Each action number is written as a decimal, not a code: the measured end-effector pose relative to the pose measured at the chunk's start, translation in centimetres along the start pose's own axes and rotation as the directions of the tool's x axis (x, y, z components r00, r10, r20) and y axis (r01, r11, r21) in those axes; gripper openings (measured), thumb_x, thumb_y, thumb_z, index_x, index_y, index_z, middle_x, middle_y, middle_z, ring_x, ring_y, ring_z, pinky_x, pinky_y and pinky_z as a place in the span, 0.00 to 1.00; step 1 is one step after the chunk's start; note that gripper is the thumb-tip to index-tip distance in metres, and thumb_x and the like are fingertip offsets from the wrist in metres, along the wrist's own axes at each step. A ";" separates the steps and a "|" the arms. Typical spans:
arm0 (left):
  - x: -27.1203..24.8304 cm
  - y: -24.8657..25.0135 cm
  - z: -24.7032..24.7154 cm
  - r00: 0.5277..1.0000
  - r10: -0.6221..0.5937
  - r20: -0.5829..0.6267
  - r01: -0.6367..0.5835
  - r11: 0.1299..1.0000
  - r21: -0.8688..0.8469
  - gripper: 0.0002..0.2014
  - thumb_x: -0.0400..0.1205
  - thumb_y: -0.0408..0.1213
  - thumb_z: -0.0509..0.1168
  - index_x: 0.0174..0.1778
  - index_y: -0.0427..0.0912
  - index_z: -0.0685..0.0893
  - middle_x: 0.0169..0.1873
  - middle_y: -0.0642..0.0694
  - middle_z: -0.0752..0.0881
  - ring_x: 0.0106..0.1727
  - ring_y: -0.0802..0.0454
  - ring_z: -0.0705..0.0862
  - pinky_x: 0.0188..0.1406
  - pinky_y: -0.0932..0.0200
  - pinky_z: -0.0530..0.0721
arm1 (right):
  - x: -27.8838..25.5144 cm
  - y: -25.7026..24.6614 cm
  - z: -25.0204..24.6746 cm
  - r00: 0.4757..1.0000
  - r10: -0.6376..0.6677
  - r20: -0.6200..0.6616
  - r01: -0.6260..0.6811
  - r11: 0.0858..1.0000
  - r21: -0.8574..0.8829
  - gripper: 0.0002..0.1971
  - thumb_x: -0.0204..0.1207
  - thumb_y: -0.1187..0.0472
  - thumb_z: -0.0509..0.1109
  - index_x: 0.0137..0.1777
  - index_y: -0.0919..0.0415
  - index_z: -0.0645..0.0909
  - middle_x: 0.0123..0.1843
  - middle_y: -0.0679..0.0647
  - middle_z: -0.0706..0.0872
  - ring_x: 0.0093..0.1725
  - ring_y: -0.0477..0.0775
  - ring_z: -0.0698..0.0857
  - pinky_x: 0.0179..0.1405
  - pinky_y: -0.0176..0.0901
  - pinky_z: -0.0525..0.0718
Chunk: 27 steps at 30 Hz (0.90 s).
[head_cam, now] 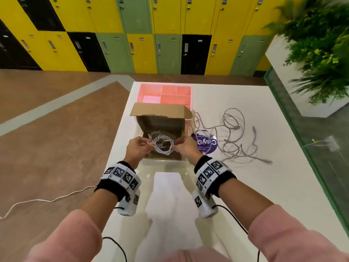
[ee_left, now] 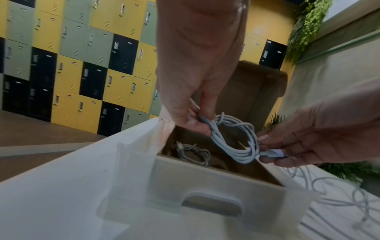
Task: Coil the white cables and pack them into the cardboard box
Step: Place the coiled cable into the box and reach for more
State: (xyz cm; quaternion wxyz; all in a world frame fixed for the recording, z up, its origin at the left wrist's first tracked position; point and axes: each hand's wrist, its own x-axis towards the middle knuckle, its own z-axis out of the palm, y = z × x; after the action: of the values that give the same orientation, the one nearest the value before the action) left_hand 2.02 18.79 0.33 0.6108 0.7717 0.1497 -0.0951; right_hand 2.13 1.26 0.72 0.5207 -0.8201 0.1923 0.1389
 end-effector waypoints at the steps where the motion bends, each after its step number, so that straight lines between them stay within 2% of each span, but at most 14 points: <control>1: 0.5 -0.3 -0.2 1.000 -0.004 -0.002 0.004 0.999 0.043 0.06 0.77 0.29 0.73 0.46 0.35 0.83 0.44 0.34 0.87 0.45 0.40 0.88 0.49 0.49 0.88 | 0.1 0.1 0.4 1.000 -0.012 -0.004 0.012 1.000 -0.016 0.13 0.70 0.64 0.78 0.53 0.66 0.84 0.54 0.59 0.87 0.56 0.57 0.84 0.56 0.45 0.82; 4: 1.6 -0.7 -0.9 0.999 0.014 -0.039 -0.006 0.978 0.208 0.07 0.76 0.30 0.73 0.48 0.35 0.85 0.43 0.38 0.86 0.40 0.47 0.85 0.35 0.61 0.82 | 0.6 0.0 1.8 0.998 -0.058 -0.004 0.057 0.995 -0.079 0.09 0.75 0.67 0.73 0.54 0.66 0.84 0.57 0.61 0.87 0.59 0.58 0.83 0.55 0.40 0.77; 5: 1.8 -0.8 -1.1 0.998 0.031 -0.053 -0.017 0.969 0.248 0.07 0.76 0.30 0.73 0.48 0.34 0.86 0.44 0.38 0.87 0.41 0.46 0.85 0.36 0.60 0.81 | 0.7 0.0 2.2 0.998 -0.069 -0.002 0.069 0.992 -0.106 0.09 0.76 0.67 0.71 0.55 0.67 0.85 0.57 0.62 0.87 0.60 0.58 0.83 0.55 0.39 0.76; 9: 2.8 -1.1 -1.6 0.992 0.125 -0.036 -0.100 0.908 0.406 0.09 0.78 0.32 0.72 0.51 0.32 0.87 0.47 0.37 0.88 0.49 0.41 0.86 0.50 0.51 0.84 | 1.4 -0.3 3.5 0.995 -0.092 0.029 0.096 0.942 -0.322 0.11 0.79 0.61 0.68 0.58 0.65 0.85 0.60 0.62 0.86 0.61 0.60 0.83 0.60 0.44 0.78; 15: 3.2 -2.0 -1.4 0.982 0.185 0.044 -0.178 0.808 0.561 0.10 0.80 0.35 0.70 0.53 0.34 0.86 0.49 0.38 0.88 0.49 0.41 0.85 0.47 0.56 0.79 | 2.3 -0.1 4.1 0.995 -0.031 0.091 0.070 0.879 -0.472 0.15 0.80 0.56 0.67 0.61 0.66 0.83 0.62 0.62 0.85 0.61 0.61 0.83 0.62 0.48 0.81; 18: 3.6 -2.5 -1.1 0.972 0.226 0.070 -0.217 0.733 0.644 0.08 0.81 0.35 0.68 0.53 0.38 0.87 0.52 0.40 0.87 0.54 0.42 0.82 0.51 0.51 0.79 | 2.3 -0.3 4.0 0.993 0.012 0.119 0.050 0.862 -0.505 0.17 0.82 0.56 0.65 0.63 0.67 0.81 0.62 0.62 0.84 0.61 0.61 0.83 0.60 0.49 0.82; 20: 3.3 -2.5 -0.7 0.971 0.231 0.059 -0.207 0.694 0.690 0.08 0.82 0.35 0.67 0.54 0.39 0.86 0.56 0.39 0.81 0.60 0.41 0.75 0.53 0.50 0.77 | 2.2 -0.5 3.7 0.991 0.022 0.135 0.052 0.854 -0.517 0.18 0.82 0.57 0.64 0.65 0.69 0.79 0.63 0.63 0.82 0.62 0.62 0.82 0.59 0.48 0.80; 23: 2.6 -2.1 -0.1 0.975 0.223 0.018 -0.169 0.680 0.713 0.10 0.82 0.36 0.67 0.58 0.37 0.82 0.59 0.38 0.73 0.63 0.41 0.69 0.55 0.52 0.76 | 1.8 -0.5 3.0 0.990 0.017 0.141 0.055 0.871 -0.488 0.17 0.83 0.59 0.63 0.64 0.72 0.78 0.63 0.65 0.83 0.62 0.63 0.82 0.58 0.48 0.79; 27: 1.7 -1.3 1.2 0.965 0.259 0.031 -0.206 0.685 0.699 0.13 0.83 0.35 0.65 0.62 0.35 0.79 0.60 0.35 0.72 0.66 0.39 0.66 0.64 0.47 0.74 | 1.3 -0.4 1.4 0.987 -0.030 0.156 0.088 0.922 -0.377 0.17 0.81 0.59 0.65 0.65 0.69 0.78 0.64 0.62 0.83 0.63 0.61 0.81 0.57 0.44 0.77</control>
State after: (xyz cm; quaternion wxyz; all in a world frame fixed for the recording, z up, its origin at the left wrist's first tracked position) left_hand 3.22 18.13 -1.68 0.2766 0.9599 0.0253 -0.0392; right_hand 3.40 2.42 -0.07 0.3674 -0.8989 0.0979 0.2179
